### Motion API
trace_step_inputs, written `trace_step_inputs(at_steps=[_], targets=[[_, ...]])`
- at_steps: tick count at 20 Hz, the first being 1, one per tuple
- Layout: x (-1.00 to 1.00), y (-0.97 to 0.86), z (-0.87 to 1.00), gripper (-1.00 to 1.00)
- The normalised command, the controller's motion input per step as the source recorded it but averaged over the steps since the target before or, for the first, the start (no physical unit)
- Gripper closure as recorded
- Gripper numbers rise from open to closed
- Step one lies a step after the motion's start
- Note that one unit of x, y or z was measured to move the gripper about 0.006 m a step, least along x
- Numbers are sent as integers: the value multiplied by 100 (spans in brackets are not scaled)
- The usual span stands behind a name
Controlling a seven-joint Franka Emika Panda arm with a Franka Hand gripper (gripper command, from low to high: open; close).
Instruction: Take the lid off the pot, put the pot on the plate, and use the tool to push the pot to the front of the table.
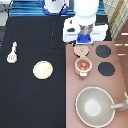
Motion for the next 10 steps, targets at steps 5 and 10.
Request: trace_step_inputs(at_steps=[5, 10], targets=[[73, -31, -2, -100], [52, -19, -28, -100]])
